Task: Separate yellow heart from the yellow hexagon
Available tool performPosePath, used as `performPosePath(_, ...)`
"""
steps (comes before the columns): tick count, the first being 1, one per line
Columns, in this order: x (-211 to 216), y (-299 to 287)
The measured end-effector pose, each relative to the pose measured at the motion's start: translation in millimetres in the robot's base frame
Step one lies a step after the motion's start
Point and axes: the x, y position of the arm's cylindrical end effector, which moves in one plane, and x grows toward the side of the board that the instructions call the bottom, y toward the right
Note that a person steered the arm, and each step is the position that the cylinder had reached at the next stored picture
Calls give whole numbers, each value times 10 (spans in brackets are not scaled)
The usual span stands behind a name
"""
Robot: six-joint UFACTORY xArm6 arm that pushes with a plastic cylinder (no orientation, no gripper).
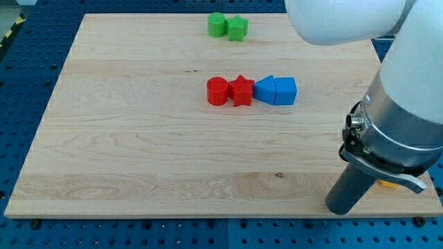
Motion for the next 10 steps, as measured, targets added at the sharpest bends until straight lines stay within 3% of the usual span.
performPosePath(10, -549, 782)
